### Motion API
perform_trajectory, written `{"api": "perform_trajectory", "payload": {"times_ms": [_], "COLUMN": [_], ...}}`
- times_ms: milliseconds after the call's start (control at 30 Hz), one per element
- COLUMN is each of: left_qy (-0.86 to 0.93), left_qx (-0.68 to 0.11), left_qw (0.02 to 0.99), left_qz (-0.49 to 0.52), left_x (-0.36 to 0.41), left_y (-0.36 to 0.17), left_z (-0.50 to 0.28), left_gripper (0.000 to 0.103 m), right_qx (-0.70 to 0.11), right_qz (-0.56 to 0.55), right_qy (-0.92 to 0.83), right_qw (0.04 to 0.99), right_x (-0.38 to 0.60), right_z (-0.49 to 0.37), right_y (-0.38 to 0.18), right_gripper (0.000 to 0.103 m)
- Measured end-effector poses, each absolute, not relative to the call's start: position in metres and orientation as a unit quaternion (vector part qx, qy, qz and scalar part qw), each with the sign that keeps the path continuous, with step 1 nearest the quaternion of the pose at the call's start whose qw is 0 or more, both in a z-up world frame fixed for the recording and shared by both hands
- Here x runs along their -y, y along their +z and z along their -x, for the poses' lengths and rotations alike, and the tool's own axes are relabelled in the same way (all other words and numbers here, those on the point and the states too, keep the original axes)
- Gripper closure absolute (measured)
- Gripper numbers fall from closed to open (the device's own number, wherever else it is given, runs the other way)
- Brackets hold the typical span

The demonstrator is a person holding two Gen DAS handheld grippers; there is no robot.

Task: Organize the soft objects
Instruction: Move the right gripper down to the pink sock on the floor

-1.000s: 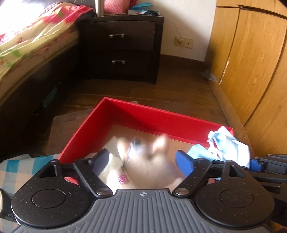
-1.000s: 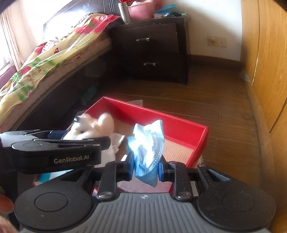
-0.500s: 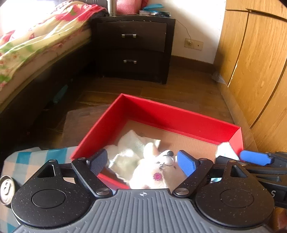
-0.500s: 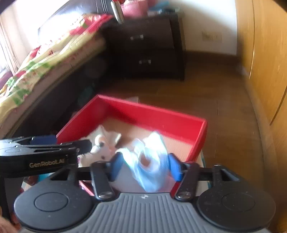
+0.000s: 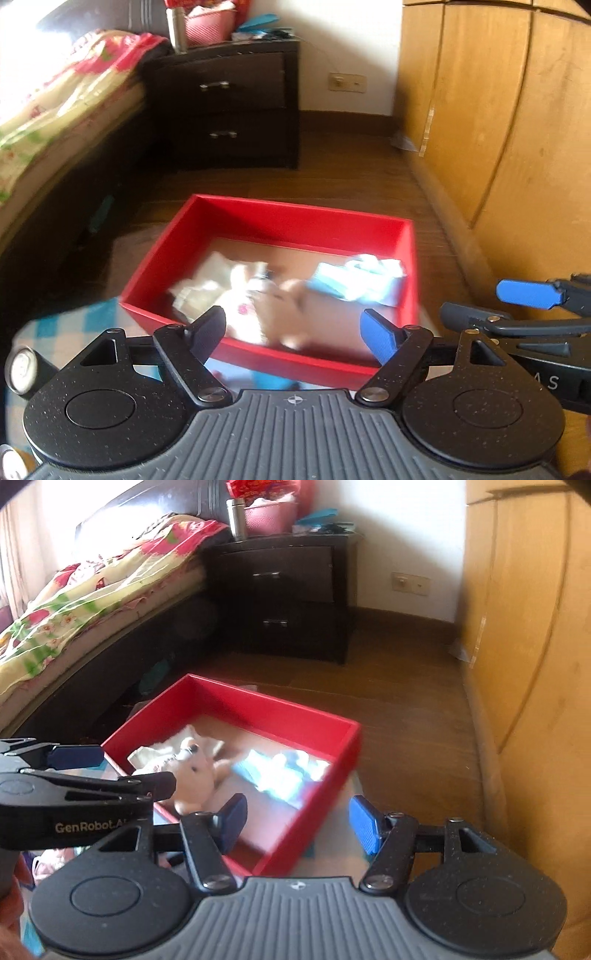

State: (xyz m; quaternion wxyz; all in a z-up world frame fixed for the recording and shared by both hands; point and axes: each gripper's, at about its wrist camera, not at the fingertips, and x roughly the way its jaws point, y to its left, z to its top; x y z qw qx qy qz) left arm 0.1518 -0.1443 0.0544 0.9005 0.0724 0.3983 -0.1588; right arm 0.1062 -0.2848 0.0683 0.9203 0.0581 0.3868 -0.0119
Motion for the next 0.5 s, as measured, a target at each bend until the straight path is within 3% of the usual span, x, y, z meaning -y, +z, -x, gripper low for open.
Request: {"api": "perform_trajectory", "payload": {"times_ms": [300,500], "left_qy": [-0.207,-0.238], "left_qx": [-0.396,-0.408], "left_qw": [0.890,0.876], "left_qz": [-0.090,-0.100], "left_x": [0.188,0.209], "left_y": [0.055,0.038], "left_z": [-0.110,-0.087], "left_gripper": [0.024,0.024], "right_qx": [-0.392,-0.416], "right_qz": [-0.082,-0.109], "right_qy": [-0.059,-0.115], "right_qw": [0.914,0.895], "right_x": [0.334,0.381], "right_z": [-0.052,-0.008], "right_y": [0.067,0.034], "right_gripper": [0.064,0.064]}}
